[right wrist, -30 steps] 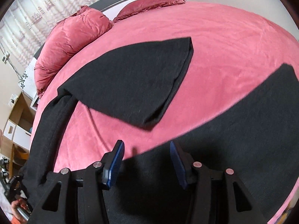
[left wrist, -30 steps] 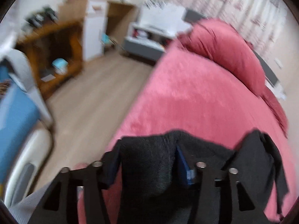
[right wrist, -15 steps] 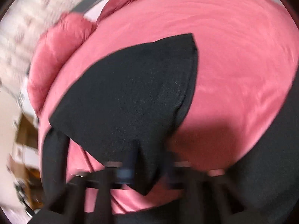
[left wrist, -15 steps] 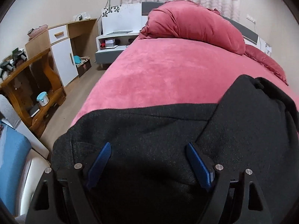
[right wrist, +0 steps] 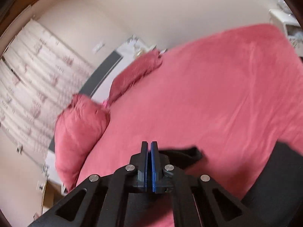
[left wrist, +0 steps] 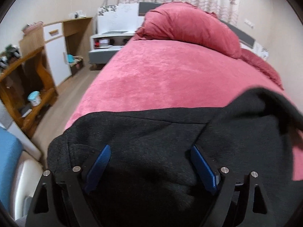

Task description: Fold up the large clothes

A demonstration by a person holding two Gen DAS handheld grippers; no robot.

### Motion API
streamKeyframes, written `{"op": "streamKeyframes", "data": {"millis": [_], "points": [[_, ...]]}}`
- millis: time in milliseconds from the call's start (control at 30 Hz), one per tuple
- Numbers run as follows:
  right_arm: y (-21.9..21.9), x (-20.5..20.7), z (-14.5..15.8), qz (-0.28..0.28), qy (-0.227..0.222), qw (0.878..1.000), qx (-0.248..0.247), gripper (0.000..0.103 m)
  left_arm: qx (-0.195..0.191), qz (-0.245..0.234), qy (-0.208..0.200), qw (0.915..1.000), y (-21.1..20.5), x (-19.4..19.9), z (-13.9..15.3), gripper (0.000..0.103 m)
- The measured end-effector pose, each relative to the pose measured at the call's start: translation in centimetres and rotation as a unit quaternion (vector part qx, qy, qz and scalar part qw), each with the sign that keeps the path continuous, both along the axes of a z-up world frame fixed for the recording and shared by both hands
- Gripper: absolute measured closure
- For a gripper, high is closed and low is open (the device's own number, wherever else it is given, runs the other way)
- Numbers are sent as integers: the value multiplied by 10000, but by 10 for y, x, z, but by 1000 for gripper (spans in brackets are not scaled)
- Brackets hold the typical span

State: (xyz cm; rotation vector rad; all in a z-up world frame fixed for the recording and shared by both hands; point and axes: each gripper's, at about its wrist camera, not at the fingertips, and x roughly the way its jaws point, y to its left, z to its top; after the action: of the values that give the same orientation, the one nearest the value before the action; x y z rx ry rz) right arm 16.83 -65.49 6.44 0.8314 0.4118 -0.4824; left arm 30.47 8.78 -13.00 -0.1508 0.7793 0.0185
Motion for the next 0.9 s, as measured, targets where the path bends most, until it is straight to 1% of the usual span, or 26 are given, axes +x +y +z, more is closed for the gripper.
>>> {"op": "streamKeyframes", "data": {"millis": [67,133,167,200,233,267,300,367,400,500,533,567,633,700,733,767,800,833,867,900], "points": [[-19,-20,20,-315,-61,9991,-264,103,-112,-156,-2,9998,2,-2,1,14],[-31,-34,33,-529,-46,9978,-393,103,-229,-243,-40,9994,4,-4,1,12],[-33,-38,33,-523,110,9975,-451,100,-255,-269,-42,9993,3,-4,0,10],[-31,-35,28,-388,370,9976,-437,97,-197,-288,-16,9994,0,-3,-2,9],[-30,-30,16,-109,716,9969,-310,93,-89,-299,16,9995,-5,-1,-3,7],[-26,-22,-1,213,1008,9946,-93,76,17,-303,42,9995,-8,-1,-4,5],[-17,-18,-26,494,1304,9901,179,61,140,-305,69,9994,-13,0,-4,5],[0,-14,-70,788,1795,9794,483,58,169,-294,67,9994,-14,-1,-4,5],[11,-10,-98,937,2139,9705,607,57,120,-289,60,9995,-12,-3,-2,5],[31,-15,-158,886,2762,9524,938,57,85,-336,44,9994,-9,-18,4,5],[34,-15,-170,825,2923,9480,949,57,80,-366,21,9993,-9,-23,6,5],[41,-22,-178,761,3055,9456,826,55,28,-433,-29,9991,-8,-33,9,5],[49,-17,-183,731,3367,9384,248,54,-92,-479,-31,9988,-4,-47,9,5],[52,-15,-178,725,3380,9382,-161,54,-235,-508,0,9984,0,-55,4,5],[51,-16,-174,625,3369,9389,-321,54,-295,-524,12,9982,1,-57,1,5],[47,-19,-167,375,3422,9372,-564,54,-314,-527,7,9981,1,-58,-1,5],[45,-21,-162,237,3383,9382,-694,53,-281,-538,31,9982,-1,-56,-2,4],[41,-25,-156,278,3187,9446,-735,50,-223,-577,77,9981,-5,-55,-3,0],[38,-25,-155,397,3122,9468,-673,45,-125,-617,133,9979,-9,-53,-5,0],[37,-26,-156,514,3084,9481,-579,43,19,-638,206,9977,-15,-51,-8,0]]}}
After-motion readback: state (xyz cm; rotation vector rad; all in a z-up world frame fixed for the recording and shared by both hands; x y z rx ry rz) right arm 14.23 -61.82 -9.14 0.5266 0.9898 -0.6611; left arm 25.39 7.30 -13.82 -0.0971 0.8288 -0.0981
